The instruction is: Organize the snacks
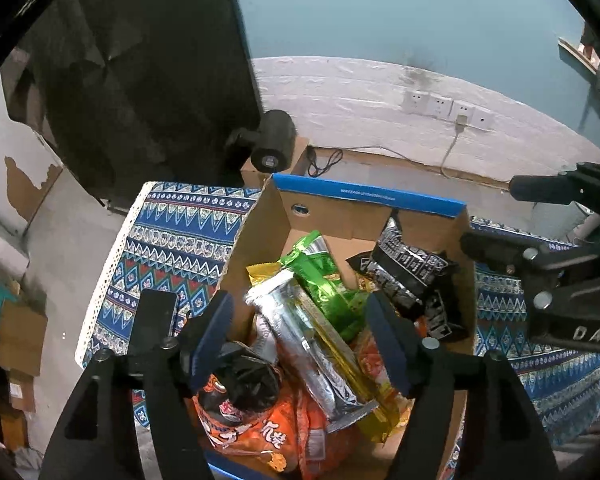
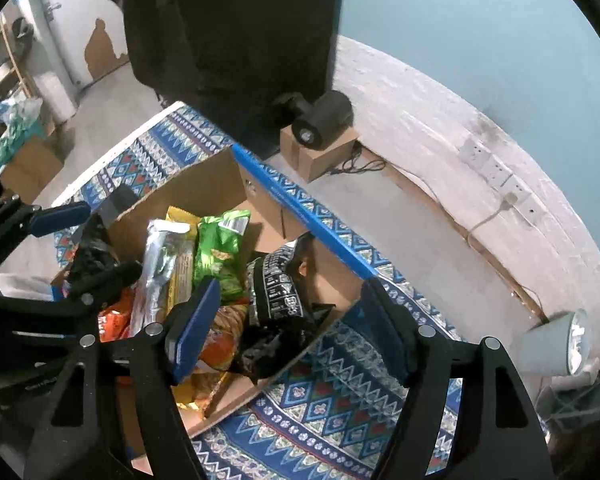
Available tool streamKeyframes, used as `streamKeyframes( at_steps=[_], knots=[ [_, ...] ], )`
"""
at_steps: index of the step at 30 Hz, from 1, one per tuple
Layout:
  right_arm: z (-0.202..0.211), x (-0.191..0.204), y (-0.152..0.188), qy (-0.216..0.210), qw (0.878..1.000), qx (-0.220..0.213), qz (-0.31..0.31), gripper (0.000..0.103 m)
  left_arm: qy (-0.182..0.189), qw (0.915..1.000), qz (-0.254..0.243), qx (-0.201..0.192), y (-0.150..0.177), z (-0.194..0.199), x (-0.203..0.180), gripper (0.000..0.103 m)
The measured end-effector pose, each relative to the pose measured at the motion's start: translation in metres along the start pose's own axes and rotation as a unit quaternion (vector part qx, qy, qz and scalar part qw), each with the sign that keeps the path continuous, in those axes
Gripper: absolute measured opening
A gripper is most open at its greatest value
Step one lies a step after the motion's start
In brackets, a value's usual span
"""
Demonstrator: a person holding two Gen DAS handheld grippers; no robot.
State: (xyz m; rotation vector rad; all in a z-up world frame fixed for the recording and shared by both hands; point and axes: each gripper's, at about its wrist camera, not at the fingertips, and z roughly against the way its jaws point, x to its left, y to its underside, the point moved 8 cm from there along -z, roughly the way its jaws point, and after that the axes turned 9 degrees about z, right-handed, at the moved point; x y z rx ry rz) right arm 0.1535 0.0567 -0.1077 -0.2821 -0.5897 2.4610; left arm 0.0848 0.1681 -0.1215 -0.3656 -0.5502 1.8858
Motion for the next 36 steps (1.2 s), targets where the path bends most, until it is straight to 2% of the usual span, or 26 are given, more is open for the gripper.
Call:
streamKeyframes(
  at_steps=[5, 8, 15, 18, 29, 36],
  knots=[
    [0.024, -0.006, 0.006, 0.007, 1.000, -0.014, -0.012, 0.074, 0.001, 0.9999, -0.008, -0.010, -0.002, 0.014, -0.006, 0.072],
    [0.036, -0.007, 0.010, 0.014, 1.000, -0.023, -0.014, 0.075, 0.009, 0.9997, -0.012, -0.020, -0.005, 0.027, -0.011, 0.080],
    [0.064, -0.008, 0.025, 0.021, 0.999, -0.039, -0.024, 0.076, 0.018, 0.9985, -0.023, -0.047, -0.007, 0.057, -0.024, 0.083],
    [0.072, -0.008, 0.033, 0.017, 0.998, -0.041, -0.032, 0.076, 0.027, 0.9979, -0.027, -0.053, -0.005, 0.066, -0.030, 0.089],
    [0.093, -0.018, 0.053, 0.010, 0.996, -0.054, -0.073, 0.076, 0.046, 0.9969, -0.025, -0.060, 0.001, 0.086, -0.035, 0.090],
    [0.097, -0.017, 0.060, 0.008, 0.996, -0.052, -0.074, 0.076, 0.048, 0.9964, -0.032, -0.063, 0.005, 0.089, -0.040, 0.090]
  ],
)
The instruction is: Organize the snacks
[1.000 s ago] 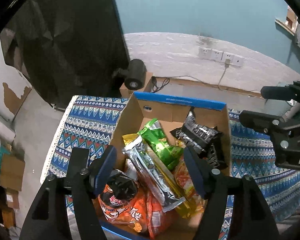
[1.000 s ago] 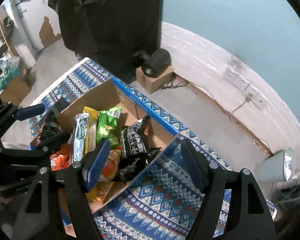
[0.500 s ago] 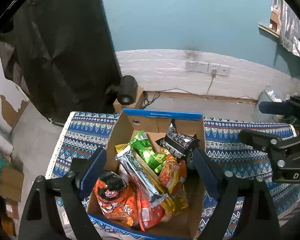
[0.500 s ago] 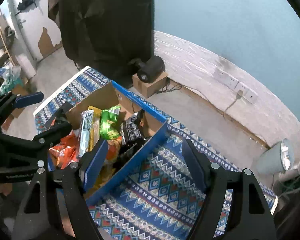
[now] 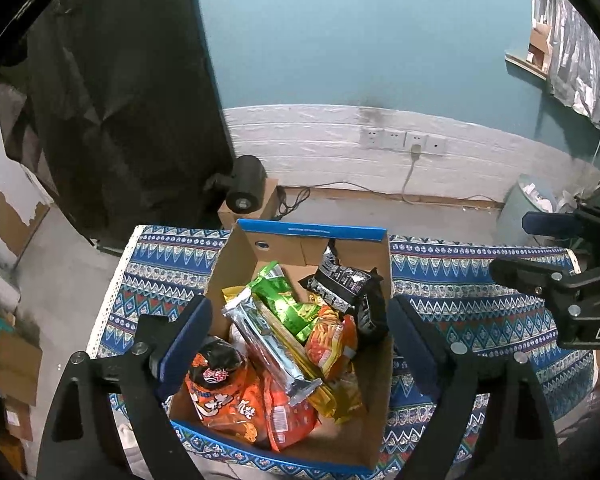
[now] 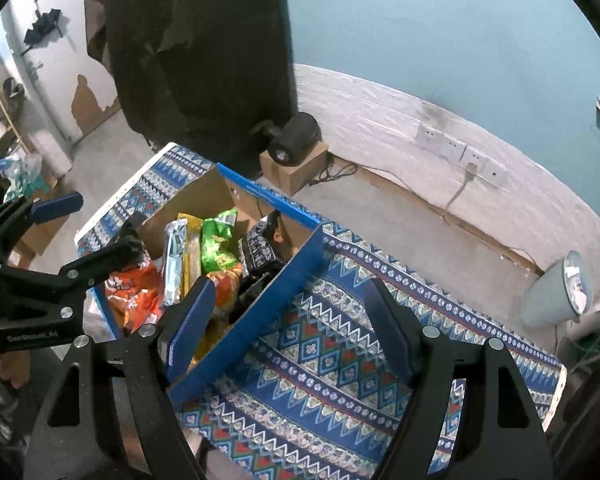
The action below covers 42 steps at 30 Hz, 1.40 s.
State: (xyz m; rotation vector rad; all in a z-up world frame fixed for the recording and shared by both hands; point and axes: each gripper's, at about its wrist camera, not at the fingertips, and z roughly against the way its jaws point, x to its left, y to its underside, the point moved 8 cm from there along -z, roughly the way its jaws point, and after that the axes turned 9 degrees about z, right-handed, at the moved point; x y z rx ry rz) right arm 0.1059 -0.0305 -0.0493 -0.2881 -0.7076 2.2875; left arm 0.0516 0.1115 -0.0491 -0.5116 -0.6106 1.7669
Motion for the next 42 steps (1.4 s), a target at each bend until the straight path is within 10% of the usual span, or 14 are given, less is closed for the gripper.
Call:
streamKeyframes(
  at_steps=[42],
  knots=[
    [-0.002, -0.004, 0.019, -0.002, 1.000, 0.016, -0.016, 0.076, 0.010, 0.9996, -0.016, 0.020, 0.009, -0.004, -0.021, 0.090]
  ],
)
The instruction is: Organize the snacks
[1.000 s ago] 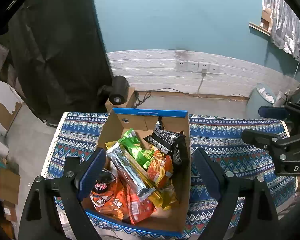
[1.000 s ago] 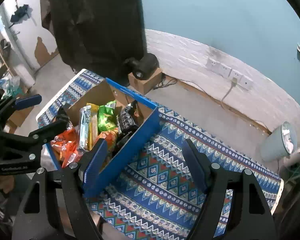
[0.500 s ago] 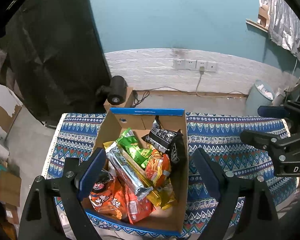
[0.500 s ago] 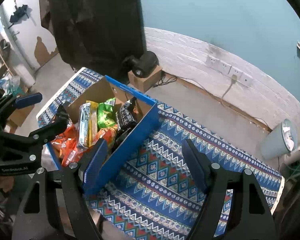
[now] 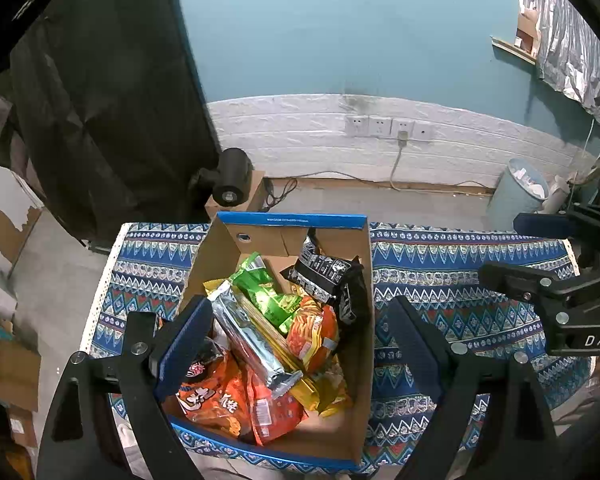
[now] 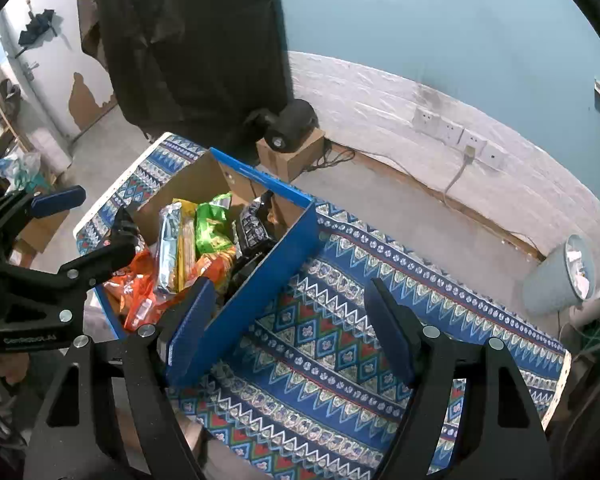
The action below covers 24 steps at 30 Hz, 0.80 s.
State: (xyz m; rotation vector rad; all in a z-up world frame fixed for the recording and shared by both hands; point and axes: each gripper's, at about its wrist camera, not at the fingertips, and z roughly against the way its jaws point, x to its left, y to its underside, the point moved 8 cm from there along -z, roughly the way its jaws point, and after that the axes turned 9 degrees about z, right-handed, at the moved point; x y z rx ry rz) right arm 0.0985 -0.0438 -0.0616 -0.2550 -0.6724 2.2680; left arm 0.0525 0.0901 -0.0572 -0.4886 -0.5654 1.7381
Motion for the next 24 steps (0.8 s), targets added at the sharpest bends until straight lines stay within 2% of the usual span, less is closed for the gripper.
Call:
streamKeyframes(
  at_steps=[15, 24],
  knots=[
    [-0.0012, -0.0013, -0.0013, 0.000, 1.000, 0.000, -0.001, 0.076, 0.003, 0.9998, 0.018, 0.007, -0.0019, -0.0005, 0.0057, 0.090],
    [-0.0034, 0.0009, 0.0009, -0.002, 1.000, 0.001, -0.001, 0.076, -0.010, 0.9996, 0.019, 0.016, 0.0010, -0.0034, 0.0078, 0.091]
  ],
)
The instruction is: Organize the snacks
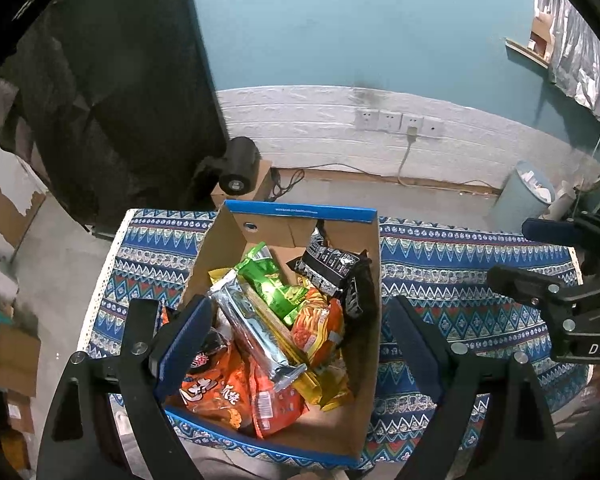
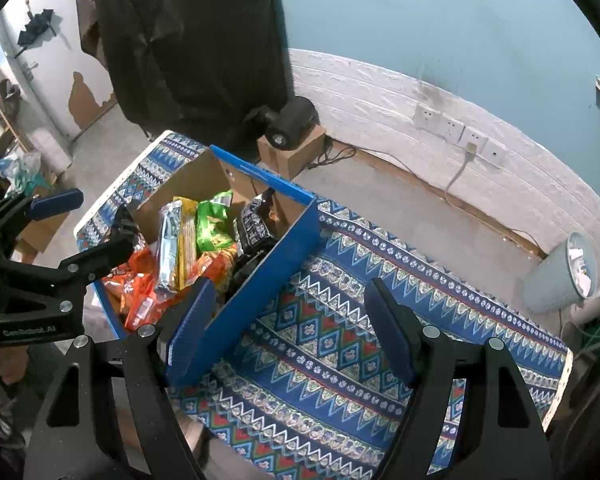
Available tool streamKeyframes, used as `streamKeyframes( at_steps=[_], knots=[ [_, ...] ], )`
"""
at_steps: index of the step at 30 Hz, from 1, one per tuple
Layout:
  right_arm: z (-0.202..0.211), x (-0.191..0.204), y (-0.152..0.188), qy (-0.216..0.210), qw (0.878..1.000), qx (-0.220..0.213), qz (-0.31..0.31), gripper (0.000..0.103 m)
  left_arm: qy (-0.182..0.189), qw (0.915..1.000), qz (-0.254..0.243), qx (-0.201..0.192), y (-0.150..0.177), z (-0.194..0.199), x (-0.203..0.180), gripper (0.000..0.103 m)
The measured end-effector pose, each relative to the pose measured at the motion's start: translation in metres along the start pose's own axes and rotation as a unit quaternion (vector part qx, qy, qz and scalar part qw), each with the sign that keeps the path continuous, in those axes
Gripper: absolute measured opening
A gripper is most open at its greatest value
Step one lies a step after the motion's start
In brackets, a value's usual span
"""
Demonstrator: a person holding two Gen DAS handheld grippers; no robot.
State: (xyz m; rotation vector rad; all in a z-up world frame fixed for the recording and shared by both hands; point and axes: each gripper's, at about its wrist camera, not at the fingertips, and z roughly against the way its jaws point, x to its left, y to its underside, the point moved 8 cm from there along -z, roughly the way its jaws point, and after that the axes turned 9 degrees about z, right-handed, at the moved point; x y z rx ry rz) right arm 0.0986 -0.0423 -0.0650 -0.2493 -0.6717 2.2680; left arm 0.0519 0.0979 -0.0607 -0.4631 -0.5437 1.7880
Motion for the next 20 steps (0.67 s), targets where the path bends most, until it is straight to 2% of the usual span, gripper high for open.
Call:
streamKeyframes(
  at_steps=[11, 20],
  knots=[
    [-0.0005, 0.0001, -0.0001, 0.000, 1.000, 0.001, -0.001, 0.076, 0.004, 0.9999, 0.003, 0.016, 0.0042, -0.0049, -0.0008, 0.090],
    [-0.0032, 0.0016, 0.0027, 0.001, 1.000, 0.004, -0.002, 0.077, 0.001, 0.9999, 0.005, 0.011, 0.0032, -0.0031, -0.0002, 0.090]
  ],
)
